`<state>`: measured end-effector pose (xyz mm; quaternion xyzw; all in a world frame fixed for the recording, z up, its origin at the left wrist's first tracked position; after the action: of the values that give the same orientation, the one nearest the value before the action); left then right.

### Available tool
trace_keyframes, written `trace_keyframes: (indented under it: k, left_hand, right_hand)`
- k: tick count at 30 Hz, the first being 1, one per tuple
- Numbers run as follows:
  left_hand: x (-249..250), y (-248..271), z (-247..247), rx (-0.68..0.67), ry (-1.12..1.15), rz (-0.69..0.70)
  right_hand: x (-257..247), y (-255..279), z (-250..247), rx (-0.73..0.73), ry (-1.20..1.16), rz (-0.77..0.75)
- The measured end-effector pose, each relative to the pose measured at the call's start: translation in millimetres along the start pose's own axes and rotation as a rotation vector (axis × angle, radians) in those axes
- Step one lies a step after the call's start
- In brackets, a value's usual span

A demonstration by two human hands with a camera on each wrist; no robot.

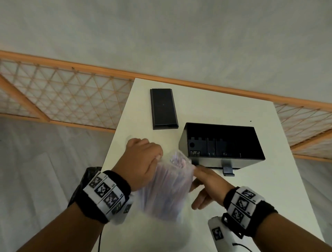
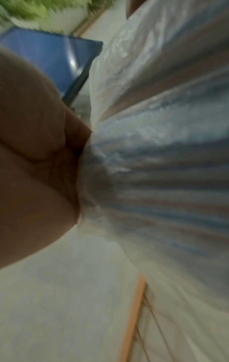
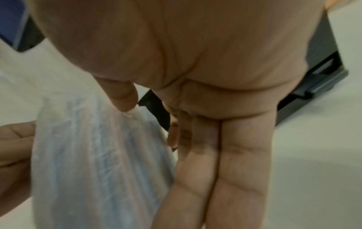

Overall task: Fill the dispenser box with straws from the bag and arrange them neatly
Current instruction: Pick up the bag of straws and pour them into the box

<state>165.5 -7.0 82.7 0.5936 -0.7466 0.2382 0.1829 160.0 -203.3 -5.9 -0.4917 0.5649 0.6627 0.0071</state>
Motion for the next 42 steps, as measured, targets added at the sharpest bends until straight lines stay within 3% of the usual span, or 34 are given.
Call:
trace_keyframes:
  k: [3,8,12,16,18,20,22,24,26,29,35,39,42]
  left_hand:
    - [34.3,5.1,-27.5,0.075,-0.136,0.108]
    - [52.2,14.2,-40.0,0.144,-0.379,0.121]
    - [67.7,12.7,-30.4,0.161,-0.383,0.154]
    - [73.9,25.0,-76.3,0.397,-0.142,0.177]
    - [41.1,44.8,-113.8,0.602,-0.068,0.005]
    - [-14.8,62.7,-125.3,0.647,0.037,-0.351]
    - [-62.6,72.8,-91.3,0.433,0.177,-0.709]
    - [-80.9,85.8,-48.8,0.214,0.305,-0.96]
    - [-88.7,97.0,-24.6,0.123,0.382,-1.082]
    - [-92.8,103.9,0.4,0.108,0.725,-1.204]
    - [-63.9,69.9,7.3,0.341,1.463,-1.114]
    - [-7.4,13.8,6.8,0.144,1.768,-0.79]
    - [24.8,-19.5,12.2,0.008,1.914,-0.624]
  right_hand:
    - [-28.0,11.3,23.6,-0.133,-0.145,-0.067]
    - [-61.6,9.1,53.2,-0.251,-0.218,-0.062]
    - [-90.6,-1.5,45.9,-0.104,-0.156,-0.133]
    - [-95.4,-8.5,26.9,0.04,-0.104,-0.178]
    - [-89.5,-9.0,22.1,0.049,-0.146,-0.177]
    - [-85.8,-6.8,17.4,0.062,-0.204,-0.183]
    - [-84.0,-7.3,14.8,0.062,-0.267,-0.186]
    - [-89.4,-5.3,16.4,0.046,-0.313,-0.199]
    - [-94.9,-5.5,19.4,0.017,-0.342,-0.22]
    - [-107.3,-3.3,28.6,-0.009,-0.322,-0.269]
    - [-160.5,21.5,34.9,-0.092,-0.412,-0.484]
    - [-197.9,49.7,4.5,-0.086,-0.247,-0.706]
    - [-205.1,54.5,-24.1,-0.031,-0.145,-0.737]
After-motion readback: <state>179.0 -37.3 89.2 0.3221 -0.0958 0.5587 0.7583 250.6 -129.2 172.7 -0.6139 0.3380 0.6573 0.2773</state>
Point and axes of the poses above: each hand's wrist, its own y-axis away from the middle knuckle, its own z-axis out of the palm, x = y × z, the point moved 10 cm from there along -y, towards the middle knuckle, and after that the axes turned 2 degrees about -z, right-handed, at the moved point
